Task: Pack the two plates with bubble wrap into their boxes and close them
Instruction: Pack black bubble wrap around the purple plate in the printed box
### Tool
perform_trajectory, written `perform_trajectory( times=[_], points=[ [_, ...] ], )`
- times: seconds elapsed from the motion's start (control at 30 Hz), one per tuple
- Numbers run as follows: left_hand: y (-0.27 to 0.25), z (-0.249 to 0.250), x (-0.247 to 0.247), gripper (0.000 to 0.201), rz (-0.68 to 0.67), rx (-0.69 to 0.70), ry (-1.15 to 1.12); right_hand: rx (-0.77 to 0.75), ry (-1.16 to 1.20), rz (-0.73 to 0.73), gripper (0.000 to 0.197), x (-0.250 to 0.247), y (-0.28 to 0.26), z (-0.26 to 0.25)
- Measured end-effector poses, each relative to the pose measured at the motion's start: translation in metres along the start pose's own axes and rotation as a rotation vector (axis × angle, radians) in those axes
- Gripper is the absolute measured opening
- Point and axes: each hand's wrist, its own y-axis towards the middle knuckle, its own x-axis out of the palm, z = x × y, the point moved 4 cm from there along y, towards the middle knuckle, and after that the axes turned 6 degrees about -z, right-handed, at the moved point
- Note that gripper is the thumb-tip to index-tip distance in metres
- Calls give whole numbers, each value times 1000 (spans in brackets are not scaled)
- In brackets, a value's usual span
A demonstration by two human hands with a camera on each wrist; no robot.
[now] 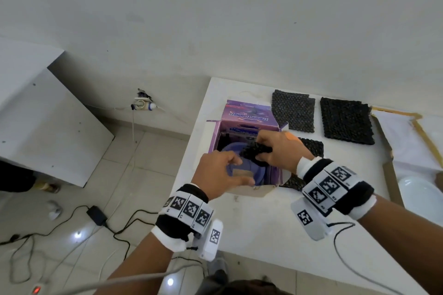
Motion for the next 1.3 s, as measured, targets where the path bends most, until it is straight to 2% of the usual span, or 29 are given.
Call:
perform_trajectory(
  times=[0.13, 0.23, 0.27, 0.37, 0.43, 0.5, 0.57, 0.8, 0.97, 1.07, 1.2, 1.3],
  points=[
    [-3, -10, 11, 58, -129, 53, 293, -16, -212, -239, 24, 12, 20, -5],
    [0, -16, 19, 59, -115, 110, 421, -31, -295, -395, 19, 23, 40, -8],
    [1, -17, 21, 55, -107, 128, 445, -45, -335, -431, 13, 27, 45, -10],
    [4, -17, 25, 35, -86, 185, 434, -88, -473, -541, 11, 37, 57, -16],
    [6, -22, 30, 16, -26, 234, 392, -117, -566, -622, 7, 46, 60, -19],
    [7, -25, 36, 10, 35, 268, 362, -133, -642, -685, 8, 56, 60, -21],
    [7, -27, 40, 12, 57, 285, 348, -148, -697, -713, 6, 64, 61, -22],
    [7, -23, 41, 25, -8, 259, 380, -186, -755, -788, 17, 85, 66, -25],
    [8, -23, 44, 25, 0, 250, 389, -86, -705, -850, 24, 101, 70, -20],
    [9, -20, 43, 28, -14, 241, 372, -137, -770, -937, 28, 101, 65, -20],
    [9, -16, 42, 31, -7, 235, 370, -223, -1006, -1052, 29, 92, 57, -25],
    [10, -16, 44, 32, -10, 225, 394, -284, -1041, -1061, 28, 90, 56, -23]
  ],
)
